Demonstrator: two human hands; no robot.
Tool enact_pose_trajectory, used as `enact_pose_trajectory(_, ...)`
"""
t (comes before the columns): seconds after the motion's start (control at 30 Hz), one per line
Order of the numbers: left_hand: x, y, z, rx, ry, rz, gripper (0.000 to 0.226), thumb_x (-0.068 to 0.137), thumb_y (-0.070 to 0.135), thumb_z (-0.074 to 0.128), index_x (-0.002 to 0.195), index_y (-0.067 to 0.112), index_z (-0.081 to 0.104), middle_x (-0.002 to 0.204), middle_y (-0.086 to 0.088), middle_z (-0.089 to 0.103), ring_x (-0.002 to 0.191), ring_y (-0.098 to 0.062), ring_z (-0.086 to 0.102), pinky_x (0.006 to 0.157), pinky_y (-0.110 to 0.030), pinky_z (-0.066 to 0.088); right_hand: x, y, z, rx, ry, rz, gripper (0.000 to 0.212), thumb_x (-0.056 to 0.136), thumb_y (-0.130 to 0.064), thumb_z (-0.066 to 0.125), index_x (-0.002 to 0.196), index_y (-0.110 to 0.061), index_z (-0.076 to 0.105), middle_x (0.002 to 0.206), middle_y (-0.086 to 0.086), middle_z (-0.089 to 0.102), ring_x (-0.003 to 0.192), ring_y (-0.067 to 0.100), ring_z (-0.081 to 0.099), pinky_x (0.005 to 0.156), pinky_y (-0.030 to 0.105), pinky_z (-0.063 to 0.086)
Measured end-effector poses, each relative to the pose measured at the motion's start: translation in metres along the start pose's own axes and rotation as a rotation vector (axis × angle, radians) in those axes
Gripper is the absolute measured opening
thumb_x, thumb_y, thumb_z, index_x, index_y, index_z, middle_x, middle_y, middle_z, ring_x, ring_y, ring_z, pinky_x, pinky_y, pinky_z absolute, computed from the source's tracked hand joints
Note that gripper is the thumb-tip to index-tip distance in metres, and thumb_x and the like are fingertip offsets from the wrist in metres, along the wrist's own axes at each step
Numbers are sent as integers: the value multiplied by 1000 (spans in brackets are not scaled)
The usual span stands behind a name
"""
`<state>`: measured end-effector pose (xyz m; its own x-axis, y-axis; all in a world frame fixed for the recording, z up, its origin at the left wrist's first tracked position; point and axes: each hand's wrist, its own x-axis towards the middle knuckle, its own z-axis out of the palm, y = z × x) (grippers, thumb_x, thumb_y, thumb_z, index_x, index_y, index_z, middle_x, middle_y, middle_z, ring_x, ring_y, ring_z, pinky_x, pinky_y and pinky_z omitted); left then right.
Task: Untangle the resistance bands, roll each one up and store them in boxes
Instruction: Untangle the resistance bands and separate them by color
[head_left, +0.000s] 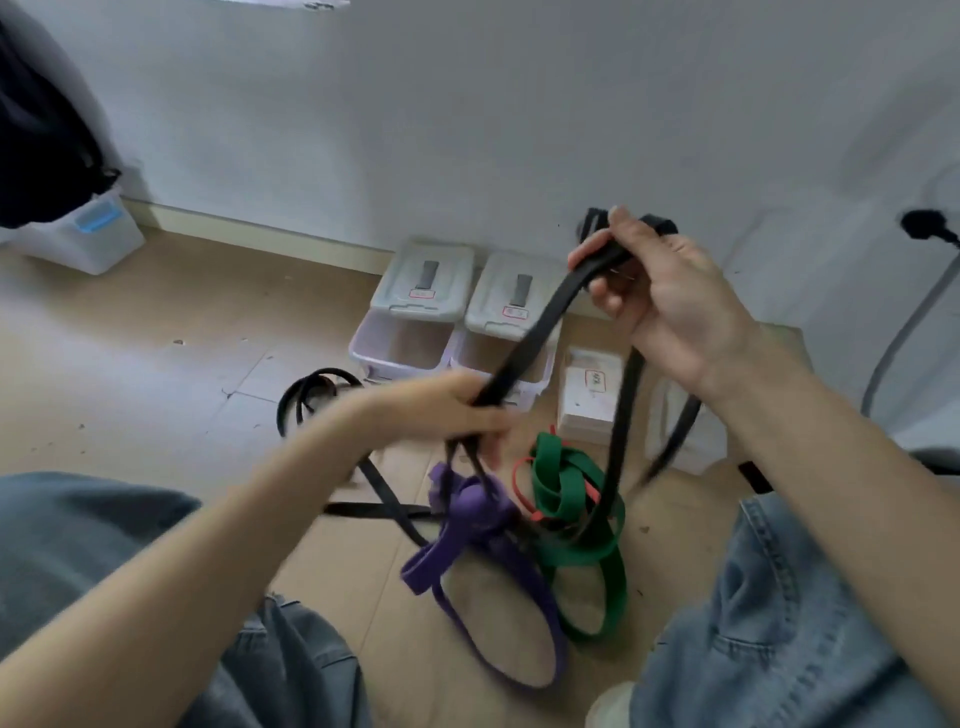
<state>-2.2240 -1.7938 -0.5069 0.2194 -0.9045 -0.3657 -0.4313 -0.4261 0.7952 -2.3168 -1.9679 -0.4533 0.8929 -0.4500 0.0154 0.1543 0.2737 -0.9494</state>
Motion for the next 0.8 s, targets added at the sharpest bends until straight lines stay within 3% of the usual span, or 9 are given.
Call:
enact_pose_trajectory(0.1,-19,24,-35,-566,114,184,19,92,25,50,78,13,52,51,7,51,50,-11,55,67,-26,51,2,-6,-21,-90,-177,216,57,86,-54,48,113,-5,59,110,8,69,67,11,63,51,18,48)
enact_pose_trajectory(0.17,-30,46,-51,-909,95,397,18,93,26,43,80,14,49,43,13,42,40,-3,45,58,-20,50,-6,-2,-17,-240,-431,340,60,83,-52,52,129,-13,51,129,4,59,79,14,64,58,22,51)
enact_pose_trajectory(0.27,-25,67,-51,-1082,223,499,20,97,21,39,82,11,48,45,9,46,42,-4,50,59,-21,52,-21,26,12,-624,-714,287,31,86,-27,63,117,-29,62,118,0,65,77,19,63,67,26,51)
enact_pose_trajectory(0.33,-17,64,-53,-1117,347,494,21,98,21,40,85,9,50,56,3,56,56,-11,61,69,-27,55,-23,35,24,-703,-658,171,15,85,-28,65,96,-19,69,95,7,71,69,24,58,65,34,46)
enact_pose_trajectory(0.4,-12,50,-57,-1036,399,450,24,95,32,46,96,10,55,79,2,69,81,-14,68,77,-28,55,-20,30,22,-598,-526,103,11,86,-21,64,86,-11,68,80,7,70,68,21,60,63,32,48)
enact_pose_trajectory(0.5,-4,21,-36,-688,224,256,40,82,48,57,113,23,58,110,3,70,104,-13,65,84,-26,53,-13,19,12,-356,-388,4,11,83,-22,63,85,-12,68,76,3,69,70,18,64,59,23,51)
enact_pose_trajectory(0.6,7,7,-7,-470,142,205,39,76,43,71,113,34,60,110,6,70,105,-10,64,91,-23,50,-9,17,10,-359,-339,-87,14,84,-22,63,85,-9,68,79,6,71,68,22,64,56,23,51)
enact_pose_trajectory(0.7,12,2,-6,-313,232,212,47,71,43,74,113,31,57,105,2,70,97,-12,66,85,-24,54,-7,14,8,-280,-242,-63,11,89,-14,58,83,-6,64,75,1,69,70,14,66,63,23,53)
enact_pose_trajectory(0.8,19,-10,1,-77,349,163,40,78,23,71,109,32,46,102,1,64,86,-8,65,81,-29,55,-6,6,4,-179,-233,-2,8,87,-12,59,80,-10,60,67,-5,63,66,8,63,67,21,53)
